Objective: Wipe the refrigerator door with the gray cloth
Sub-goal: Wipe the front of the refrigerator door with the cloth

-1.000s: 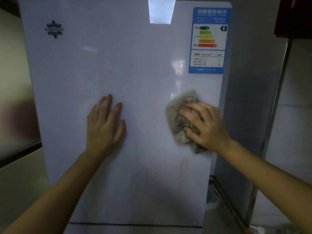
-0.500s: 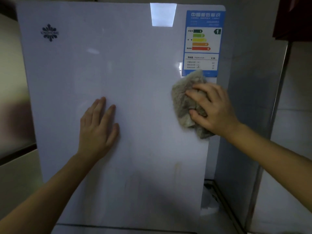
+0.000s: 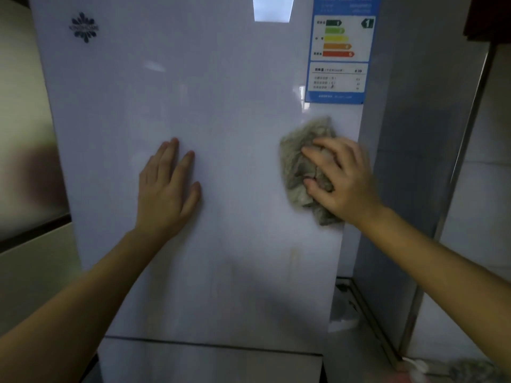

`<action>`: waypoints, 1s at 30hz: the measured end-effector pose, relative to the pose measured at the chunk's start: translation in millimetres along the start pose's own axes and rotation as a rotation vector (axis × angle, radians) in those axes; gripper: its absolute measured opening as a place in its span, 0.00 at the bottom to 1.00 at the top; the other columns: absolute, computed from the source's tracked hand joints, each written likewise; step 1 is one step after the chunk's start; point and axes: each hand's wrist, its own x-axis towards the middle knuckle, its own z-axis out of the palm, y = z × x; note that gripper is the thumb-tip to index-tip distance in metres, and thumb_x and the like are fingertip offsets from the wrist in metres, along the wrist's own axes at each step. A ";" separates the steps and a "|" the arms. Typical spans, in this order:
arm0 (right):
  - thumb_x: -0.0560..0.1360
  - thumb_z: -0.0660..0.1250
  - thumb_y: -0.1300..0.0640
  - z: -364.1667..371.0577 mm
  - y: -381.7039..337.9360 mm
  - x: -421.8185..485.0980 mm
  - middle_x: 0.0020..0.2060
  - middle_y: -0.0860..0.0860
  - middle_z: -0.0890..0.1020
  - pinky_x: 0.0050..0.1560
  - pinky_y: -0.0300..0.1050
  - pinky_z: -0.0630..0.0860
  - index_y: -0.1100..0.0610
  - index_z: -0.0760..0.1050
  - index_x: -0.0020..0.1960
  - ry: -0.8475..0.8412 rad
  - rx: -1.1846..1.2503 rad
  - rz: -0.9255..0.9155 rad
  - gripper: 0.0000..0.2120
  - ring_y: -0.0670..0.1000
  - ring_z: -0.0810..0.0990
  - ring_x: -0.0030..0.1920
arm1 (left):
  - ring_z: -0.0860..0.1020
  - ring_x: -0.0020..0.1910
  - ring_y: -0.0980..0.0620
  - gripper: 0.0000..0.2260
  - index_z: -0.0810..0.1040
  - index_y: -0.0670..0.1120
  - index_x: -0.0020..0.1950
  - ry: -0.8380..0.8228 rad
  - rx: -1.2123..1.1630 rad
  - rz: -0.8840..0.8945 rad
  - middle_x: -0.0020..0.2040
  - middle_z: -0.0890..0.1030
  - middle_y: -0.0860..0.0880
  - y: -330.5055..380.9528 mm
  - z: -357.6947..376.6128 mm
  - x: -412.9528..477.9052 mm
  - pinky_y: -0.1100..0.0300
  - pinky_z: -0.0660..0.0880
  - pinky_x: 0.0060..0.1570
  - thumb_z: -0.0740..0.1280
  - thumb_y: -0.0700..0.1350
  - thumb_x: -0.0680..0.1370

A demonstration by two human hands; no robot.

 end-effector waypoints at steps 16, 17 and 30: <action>0.78 0.70 0.49 9.4 -30.7 -51.3 0.66 0.58 0.77 0.62 0.58 0.72 0.55 0.76 0.70 -0.046 0.011 -0.019 0.23 0.60 0.74 0.65 | 0.59 0.80 0.39 0.26 0.64 0.44 0.78 -0.054 -0.001 0.006 0.81 0.60 0.40 -2.1 -2.9 -0.4 0.44 0.60 0.75 0.58 0.54 0.82; 0.79 0.69 0.48 14.8 -39.2 -61.5 0.66 0.58 0.76 0.62 0.57 0.71 0.55 0.75 0.71 -0.086 0.024 -0.110 0.23 0.60 0.73 0.65 | 0.60 0.80 0.39 0.26 0.64 0.44 0.78 -0.056 -0.002 0.009 0.81 0.60 0.40 -2.4 -3.5 0.0 0.44 0.60 0.75 0.58 0.54 0.82; 0.78 0.70 0.51 37.1 -70.3 -16.3 0.64 0.59 0.81 0.59 0.54 0.70 0.56 0.79 0.68 -0.122 0.044 -0.233 0.20 0.59 0.74 0.63 | 0.65 0.77 0.38 0.24 0.68 0.43 0.76 -0.044 0.024 0.032 0.79 0.64 0.38 -24.9 -17.4 -8.4 0.46 0.65 0.71 0.59 0.53 0.82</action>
